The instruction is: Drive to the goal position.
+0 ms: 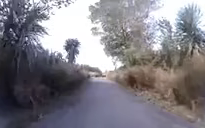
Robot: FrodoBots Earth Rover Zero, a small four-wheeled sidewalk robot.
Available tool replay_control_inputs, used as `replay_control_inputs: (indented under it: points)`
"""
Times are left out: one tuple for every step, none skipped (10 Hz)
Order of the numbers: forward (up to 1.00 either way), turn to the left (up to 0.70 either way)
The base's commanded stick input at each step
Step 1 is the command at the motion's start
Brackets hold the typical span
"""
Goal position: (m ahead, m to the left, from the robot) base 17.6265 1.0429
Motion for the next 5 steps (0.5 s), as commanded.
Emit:
replay_control_inputs:
  points:
    - [0.85,0.00]
    - [0.85,0.00]
    - [0.85,0.00]
    - [0.85,0.00]
    - [0.85,0.00]
